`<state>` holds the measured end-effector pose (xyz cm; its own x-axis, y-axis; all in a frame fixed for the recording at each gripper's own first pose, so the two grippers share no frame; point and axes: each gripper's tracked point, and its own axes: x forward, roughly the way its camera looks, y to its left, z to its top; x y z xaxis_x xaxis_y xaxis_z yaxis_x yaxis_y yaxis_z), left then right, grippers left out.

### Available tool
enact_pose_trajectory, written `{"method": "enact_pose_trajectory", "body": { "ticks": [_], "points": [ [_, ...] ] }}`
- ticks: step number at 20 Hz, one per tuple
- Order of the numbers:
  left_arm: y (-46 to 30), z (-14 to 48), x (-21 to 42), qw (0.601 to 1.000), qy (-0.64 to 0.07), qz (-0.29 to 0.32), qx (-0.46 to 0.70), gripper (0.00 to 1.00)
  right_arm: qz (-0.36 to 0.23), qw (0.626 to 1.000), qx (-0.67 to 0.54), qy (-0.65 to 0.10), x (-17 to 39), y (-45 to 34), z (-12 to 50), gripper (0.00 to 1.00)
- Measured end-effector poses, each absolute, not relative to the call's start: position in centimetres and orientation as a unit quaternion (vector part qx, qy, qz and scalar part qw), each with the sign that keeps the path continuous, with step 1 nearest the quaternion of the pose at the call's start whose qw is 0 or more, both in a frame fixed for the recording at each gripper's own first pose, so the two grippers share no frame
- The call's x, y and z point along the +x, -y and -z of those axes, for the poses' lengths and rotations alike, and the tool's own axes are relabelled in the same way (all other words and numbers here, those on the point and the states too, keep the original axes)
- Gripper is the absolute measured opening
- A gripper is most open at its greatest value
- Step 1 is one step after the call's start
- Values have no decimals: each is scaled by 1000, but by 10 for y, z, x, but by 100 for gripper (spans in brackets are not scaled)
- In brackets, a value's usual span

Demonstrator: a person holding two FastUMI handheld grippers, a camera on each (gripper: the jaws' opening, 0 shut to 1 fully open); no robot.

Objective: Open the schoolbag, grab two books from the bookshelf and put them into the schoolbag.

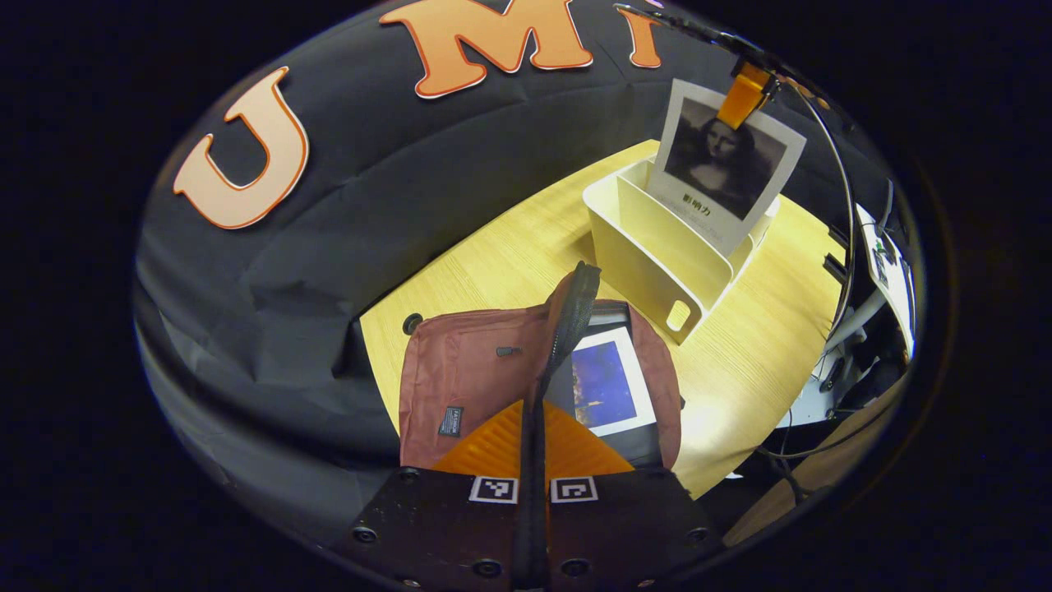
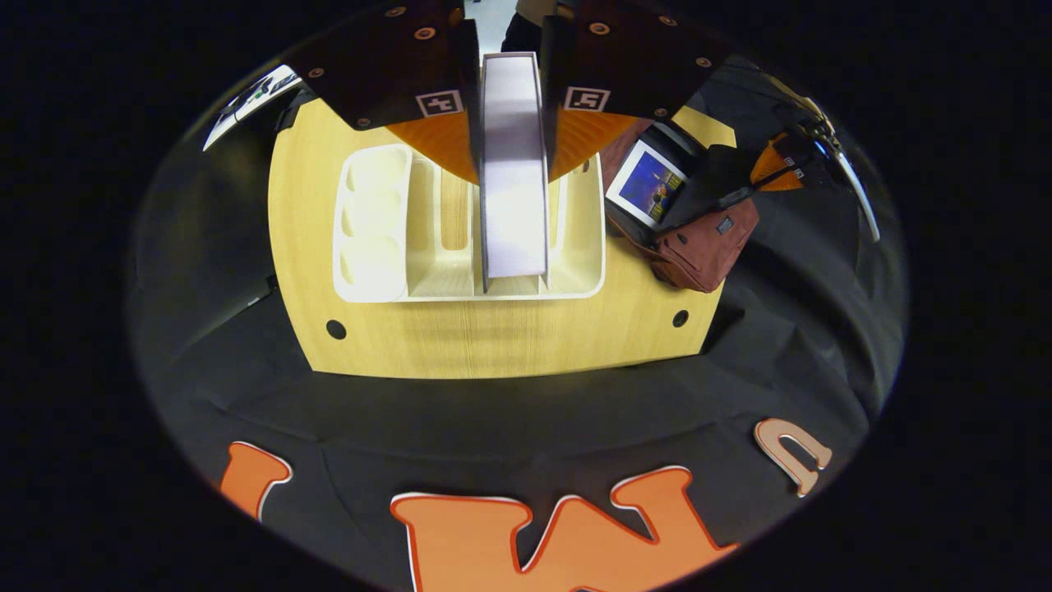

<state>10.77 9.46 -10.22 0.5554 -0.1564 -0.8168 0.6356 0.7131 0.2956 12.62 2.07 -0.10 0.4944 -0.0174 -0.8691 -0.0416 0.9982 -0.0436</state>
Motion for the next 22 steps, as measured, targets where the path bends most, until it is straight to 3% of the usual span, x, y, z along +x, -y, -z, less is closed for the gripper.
{"method": "enact_pose_trajectory", "body": {
  "ticks": [5,9,16,19,22],
  "points": [
    [-99,104,108,837,-399,225,299,1,-58,878,47,-473,79,-41,-37,30],
    [-98,101,104,834,-398,227,309,0,-97,879,100,-457,41,-58,-33,30],
    [-88,93,98,826,-391,234,330,0,-137,847,216,-467,12,-97,44,30],
    [-86,93,97,825,-389,238,334,0,-146,820,289,-472,12,-121,81,30],
    [-84,89,96,824,-385,239,339,0,-129,824,315,-453,34,-139,132,30]
  ]
}}
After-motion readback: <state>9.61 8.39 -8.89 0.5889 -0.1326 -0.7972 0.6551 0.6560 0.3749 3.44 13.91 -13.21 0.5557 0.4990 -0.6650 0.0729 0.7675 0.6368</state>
